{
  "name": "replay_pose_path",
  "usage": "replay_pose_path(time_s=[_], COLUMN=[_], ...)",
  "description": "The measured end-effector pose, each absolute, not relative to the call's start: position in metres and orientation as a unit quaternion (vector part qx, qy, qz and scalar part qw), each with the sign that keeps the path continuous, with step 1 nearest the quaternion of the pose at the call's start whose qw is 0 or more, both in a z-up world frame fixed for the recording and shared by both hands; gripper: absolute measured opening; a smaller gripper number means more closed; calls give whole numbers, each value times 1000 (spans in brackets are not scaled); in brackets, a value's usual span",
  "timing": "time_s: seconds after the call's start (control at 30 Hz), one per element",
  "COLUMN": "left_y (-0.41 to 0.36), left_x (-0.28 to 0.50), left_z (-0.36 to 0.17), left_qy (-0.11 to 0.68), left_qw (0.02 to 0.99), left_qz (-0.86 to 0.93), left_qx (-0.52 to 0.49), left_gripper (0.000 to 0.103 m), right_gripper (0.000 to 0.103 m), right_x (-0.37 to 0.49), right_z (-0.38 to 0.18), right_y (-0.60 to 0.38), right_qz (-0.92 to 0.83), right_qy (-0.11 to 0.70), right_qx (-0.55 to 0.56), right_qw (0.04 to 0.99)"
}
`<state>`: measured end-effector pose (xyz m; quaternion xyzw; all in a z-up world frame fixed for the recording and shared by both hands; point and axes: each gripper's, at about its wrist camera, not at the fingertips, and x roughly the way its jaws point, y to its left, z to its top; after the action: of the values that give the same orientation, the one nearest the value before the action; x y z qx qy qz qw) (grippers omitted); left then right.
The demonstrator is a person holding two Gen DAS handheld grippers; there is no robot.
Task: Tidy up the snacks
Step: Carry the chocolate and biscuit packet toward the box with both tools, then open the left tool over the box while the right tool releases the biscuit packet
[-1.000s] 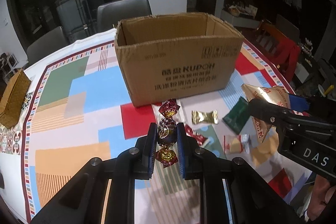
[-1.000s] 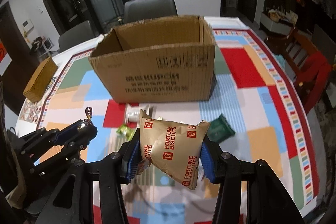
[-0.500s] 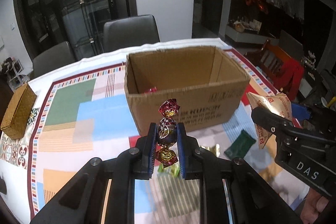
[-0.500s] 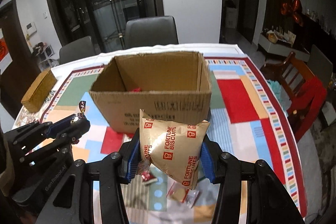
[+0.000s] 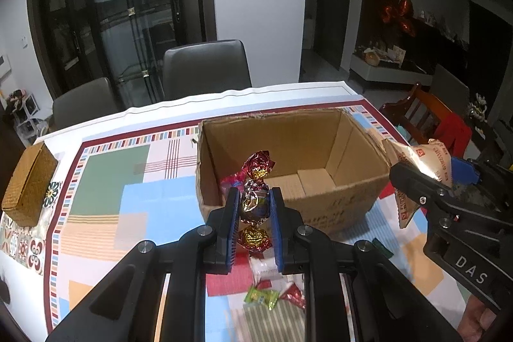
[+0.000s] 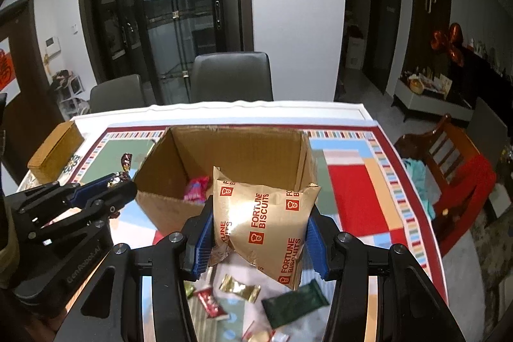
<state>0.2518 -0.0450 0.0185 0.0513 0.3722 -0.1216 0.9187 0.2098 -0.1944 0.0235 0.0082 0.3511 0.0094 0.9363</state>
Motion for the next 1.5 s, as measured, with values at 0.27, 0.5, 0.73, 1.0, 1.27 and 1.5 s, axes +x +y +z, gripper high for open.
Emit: replay_pose_path(time_s=[0.27,0.5,0.73,1.0,1.27,1.5], left_y=[-44,-45,-47,-47,-45,-37], left_x=[274,300,319,329,328,323], left_z=[11,7,2,-5,-4,0], left_qy=[373,374,380,392,388,380], left_qw=[919,919,916,911,913,920], left_qz=[-120,-119,-121,-125,-117,-91], left_qx=[44,41,37,28,31,32], left_gripper=[19,19,19,19,45,77], right_gripper=[51,51,51,52,76,84], right_x=[231,254,276,292,295,292], right_z=[25,22,18,10,9,15], right_y=[-190,-190,-191,-189,-186,-191], right_qz=[12,14,20,30,36,12], right_qy=[341,338,345,356,354,347], right_qx=[-4,-10,-11,-7,-15,-18], right_qw=[940,941,938,934,934,938])
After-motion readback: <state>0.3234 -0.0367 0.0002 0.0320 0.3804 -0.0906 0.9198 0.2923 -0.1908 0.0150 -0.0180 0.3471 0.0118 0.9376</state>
